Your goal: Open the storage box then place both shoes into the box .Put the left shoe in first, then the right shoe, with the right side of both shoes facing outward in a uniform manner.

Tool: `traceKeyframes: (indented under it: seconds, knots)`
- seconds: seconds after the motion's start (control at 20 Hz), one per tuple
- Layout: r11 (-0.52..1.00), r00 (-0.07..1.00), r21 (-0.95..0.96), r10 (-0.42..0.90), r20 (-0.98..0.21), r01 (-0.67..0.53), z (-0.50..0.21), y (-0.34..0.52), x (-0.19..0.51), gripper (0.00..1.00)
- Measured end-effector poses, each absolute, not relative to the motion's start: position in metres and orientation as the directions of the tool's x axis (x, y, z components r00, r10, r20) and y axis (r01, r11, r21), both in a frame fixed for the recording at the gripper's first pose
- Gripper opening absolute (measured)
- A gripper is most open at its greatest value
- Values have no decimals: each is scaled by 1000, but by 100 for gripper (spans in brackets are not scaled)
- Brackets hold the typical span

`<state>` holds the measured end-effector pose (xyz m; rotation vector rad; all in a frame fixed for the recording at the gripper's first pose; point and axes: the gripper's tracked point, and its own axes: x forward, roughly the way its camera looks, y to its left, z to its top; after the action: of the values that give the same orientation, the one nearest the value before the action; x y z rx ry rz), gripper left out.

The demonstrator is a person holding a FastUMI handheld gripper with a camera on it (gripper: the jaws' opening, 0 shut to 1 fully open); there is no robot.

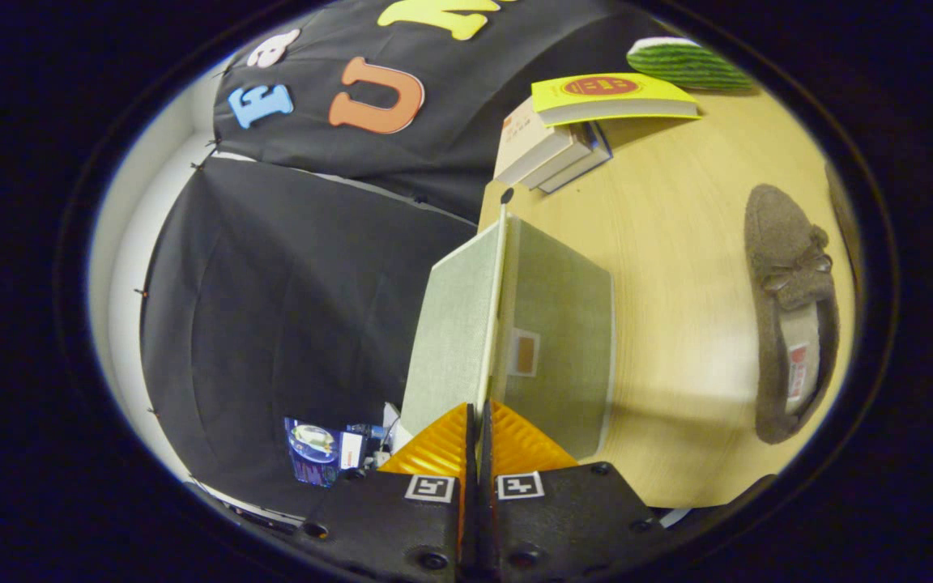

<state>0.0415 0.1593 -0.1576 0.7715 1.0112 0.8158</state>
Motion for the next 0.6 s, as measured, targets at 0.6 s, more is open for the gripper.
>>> traceKeyframes:
  seconds: [0.6]
  knots:
    - [482, 380, 720, 868, -319, -498, -22, 263, 26, 6]
